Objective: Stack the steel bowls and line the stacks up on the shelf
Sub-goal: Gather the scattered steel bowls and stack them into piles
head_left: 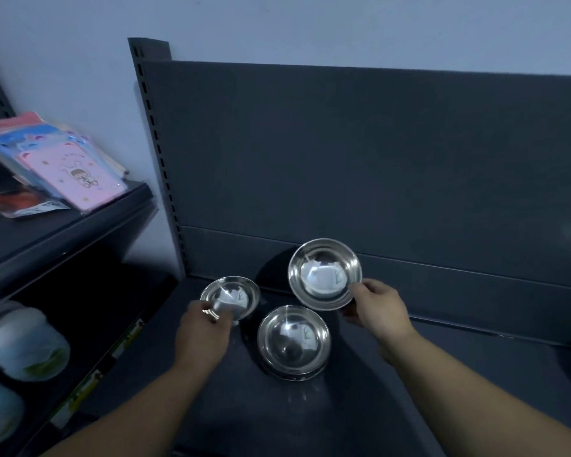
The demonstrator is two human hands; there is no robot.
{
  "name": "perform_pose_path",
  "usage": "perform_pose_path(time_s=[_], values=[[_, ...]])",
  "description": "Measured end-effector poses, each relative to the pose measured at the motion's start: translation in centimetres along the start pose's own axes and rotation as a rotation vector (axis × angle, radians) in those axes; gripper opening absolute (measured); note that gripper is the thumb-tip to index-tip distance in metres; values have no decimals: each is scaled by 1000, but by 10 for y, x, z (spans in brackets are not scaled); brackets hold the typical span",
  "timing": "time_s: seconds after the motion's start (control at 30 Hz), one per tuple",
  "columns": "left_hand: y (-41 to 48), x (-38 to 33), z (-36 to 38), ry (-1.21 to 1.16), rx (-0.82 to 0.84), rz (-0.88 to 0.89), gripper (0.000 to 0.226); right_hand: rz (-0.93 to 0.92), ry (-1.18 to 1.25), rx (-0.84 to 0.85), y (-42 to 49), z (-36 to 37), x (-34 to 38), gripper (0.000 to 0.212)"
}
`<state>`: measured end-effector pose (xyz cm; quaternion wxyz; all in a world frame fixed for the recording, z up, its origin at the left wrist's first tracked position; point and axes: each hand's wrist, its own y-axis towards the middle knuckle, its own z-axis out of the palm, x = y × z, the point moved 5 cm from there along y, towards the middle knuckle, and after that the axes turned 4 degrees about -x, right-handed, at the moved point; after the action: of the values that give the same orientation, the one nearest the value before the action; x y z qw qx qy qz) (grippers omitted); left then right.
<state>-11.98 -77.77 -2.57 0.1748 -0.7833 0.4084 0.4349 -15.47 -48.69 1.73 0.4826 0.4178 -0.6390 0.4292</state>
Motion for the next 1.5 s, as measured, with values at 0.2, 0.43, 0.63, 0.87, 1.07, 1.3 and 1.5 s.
perform_pose_path(time_s=[0.2, 0.43, 0.63, 0.87, 1.07, 1.3, 1.5], values=[[25, 46, 14, -166, 150, -321, 63, 41, -156, 90, -19, 17, -2, 17], [27, 50, 36, -426, 397, -377, 42, 41, -274, 41, -30, 12, -8, 20], [30, 48, 33, -465, 389, -419, 26, 72, -319, 41, -36, 15, -15, 19], [24, 31, 11, -597, 275, -397, 26, 86, -301, 51, -41, 13, -19, 20], [0, -23, -7, -548, 333, -228, 16, 109, -259, 105, -44, 9, -31, 24], [-41, -52, -2, -327, 491, -125, 16, 131, -159, 226, -46, 3, -36, 18], [-60, -59, -2, -263, 486, -82, 16, 129, -12, 263, -54, -5, -32, 25]])
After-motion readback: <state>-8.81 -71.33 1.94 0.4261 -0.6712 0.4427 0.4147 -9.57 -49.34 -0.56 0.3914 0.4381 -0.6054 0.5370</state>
